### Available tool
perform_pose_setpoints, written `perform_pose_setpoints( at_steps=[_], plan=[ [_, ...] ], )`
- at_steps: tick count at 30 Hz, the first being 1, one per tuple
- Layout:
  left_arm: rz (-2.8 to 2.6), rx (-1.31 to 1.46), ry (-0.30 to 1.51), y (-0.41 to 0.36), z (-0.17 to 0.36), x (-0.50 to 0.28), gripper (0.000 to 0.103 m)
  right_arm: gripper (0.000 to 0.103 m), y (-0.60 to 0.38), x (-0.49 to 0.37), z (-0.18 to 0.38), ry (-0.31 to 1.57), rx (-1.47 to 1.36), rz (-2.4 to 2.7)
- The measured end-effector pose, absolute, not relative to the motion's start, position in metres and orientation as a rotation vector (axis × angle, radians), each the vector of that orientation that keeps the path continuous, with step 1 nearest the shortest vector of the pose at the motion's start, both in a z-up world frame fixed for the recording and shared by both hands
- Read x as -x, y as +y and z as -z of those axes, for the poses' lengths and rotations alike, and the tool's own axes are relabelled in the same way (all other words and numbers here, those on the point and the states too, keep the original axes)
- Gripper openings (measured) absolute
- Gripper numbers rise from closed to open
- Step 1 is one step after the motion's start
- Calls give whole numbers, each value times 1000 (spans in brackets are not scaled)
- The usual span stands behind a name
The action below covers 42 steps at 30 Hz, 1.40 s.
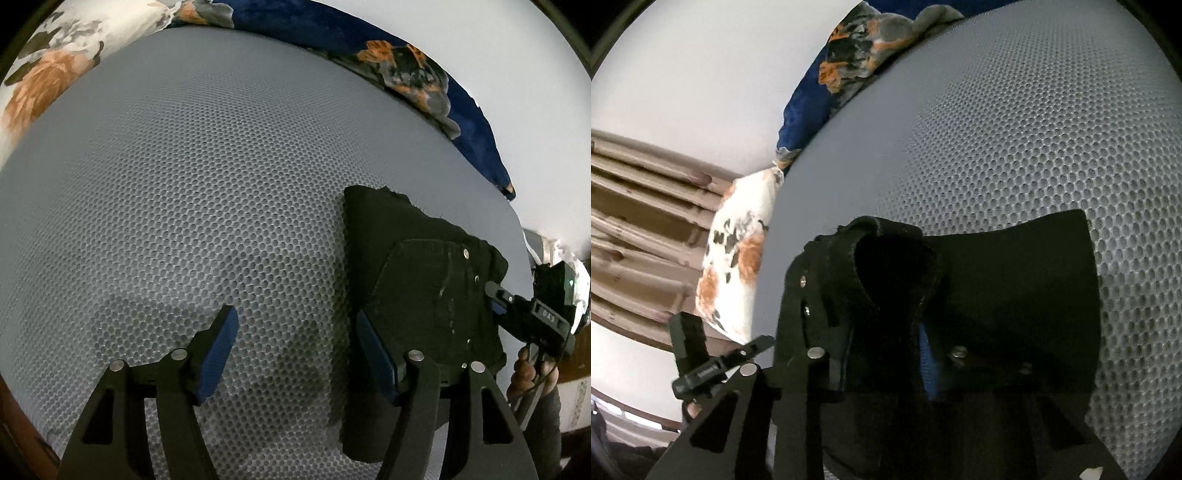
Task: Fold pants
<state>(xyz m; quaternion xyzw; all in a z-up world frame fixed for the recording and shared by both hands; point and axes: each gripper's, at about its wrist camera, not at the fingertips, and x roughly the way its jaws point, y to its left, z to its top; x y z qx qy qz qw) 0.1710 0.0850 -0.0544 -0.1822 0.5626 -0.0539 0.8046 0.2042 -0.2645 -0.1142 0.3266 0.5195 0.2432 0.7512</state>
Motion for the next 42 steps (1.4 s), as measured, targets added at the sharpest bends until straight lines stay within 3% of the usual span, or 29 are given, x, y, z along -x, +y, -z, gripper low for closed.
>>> perform_pose_setpoints(
  at_steps=[4, 12, 22, 26, 30, 42],
  plan=[
    [134, 388, 1212, 76, 56, -173, 68, 11, -264, -185, 84, 1064, -710, -503],
    [219, 373, 1190, 49, 45, -181, 68, 10, -274, -157, 27, 932, -675, -413],
    [270, 309, 1156, 18, 38, -186, 68, 9, -329, -143, 95, 993, -830, -177],
    [259, 263, 1189, 6, 54, -189, 68, 14, -325, -145, 94, 1017, -755, -141],
    [237, 235, 1222, 0, 70, -191, 68, 27, -322, -141, 80, 1009, -702, -97],
    [301, 224, 1236, 4, 70, -157, 68, 27, -307, -87, 61, 1031, -636, -175]
  ],
)
